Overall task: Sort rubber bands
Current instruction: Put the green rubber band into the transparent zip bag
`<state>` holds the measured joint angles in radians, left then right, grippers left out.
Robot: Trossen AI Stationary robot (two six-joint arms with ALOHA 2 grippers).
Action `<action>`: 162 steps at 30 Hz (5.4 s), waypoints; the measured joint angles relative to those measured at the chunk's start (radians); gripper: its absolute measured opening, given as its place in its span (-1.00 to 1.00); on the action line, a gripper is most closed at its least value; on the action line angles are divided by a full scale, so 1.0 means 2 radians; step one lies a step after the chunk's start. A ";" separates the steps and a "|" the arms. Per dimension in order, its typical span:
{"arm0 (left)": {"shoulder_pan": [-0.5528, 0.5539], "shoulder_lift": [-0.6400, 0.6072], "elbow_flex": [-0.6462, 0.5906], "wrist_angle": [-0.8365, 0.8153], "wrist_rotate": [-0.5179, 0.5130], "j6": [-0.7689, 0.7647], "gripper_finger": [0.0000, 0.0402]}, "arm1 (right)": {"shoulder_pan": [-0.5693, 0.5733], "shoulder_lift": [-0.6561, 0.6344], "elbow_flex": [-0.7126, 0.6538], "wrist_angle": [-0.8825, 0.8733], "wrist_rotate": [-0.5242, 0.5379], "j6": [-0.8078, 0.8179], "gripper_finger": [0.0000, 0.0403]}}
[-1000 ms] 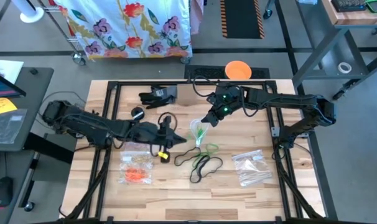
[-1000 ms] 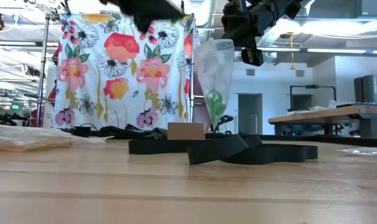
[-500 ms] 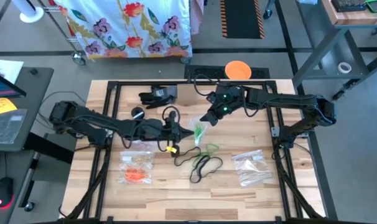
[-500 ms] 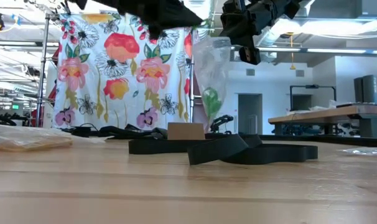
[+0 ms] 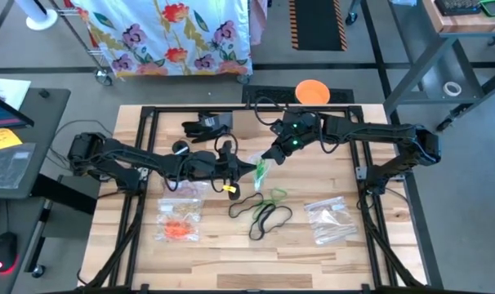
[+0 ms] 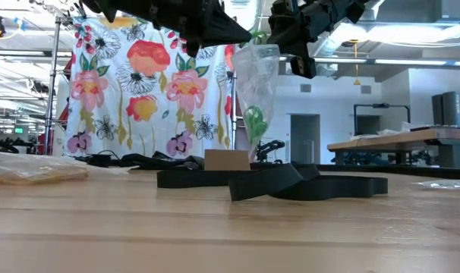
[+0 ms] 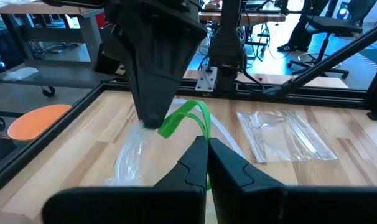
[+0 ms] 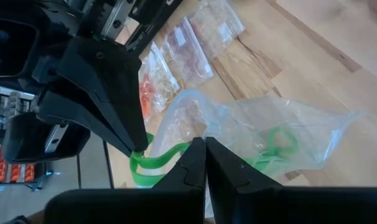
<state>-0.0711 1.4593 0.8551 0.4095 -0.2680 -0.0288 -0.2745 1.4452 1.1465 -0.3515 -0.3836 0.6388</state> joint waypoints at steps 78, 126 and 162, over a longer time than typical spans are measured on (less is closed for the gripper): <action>-0.076 0.261 0.243 -0.394 0.130 0.115 0.08 | 0.000 0.000 0.000 -0.003 0.000 -0.002 -1.00; -0.088 0.302 0.341 -0.575 0.066 0.038 -0.99 | 0.000 0.000 0.000 -0.003 0.000 -0.002 -1.00; -0.131 -0.014 0.076 -0.147 -0.037 0.096 -1.00 | 0.000 0.000 0.000 -0.003 0.000 0.000 -1.00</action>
<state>-0.3326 1.4315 1.0069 0.1151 -0.3421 0.1630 -0.2749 1.4452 1.1469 -0.3577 -0.3843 0.6388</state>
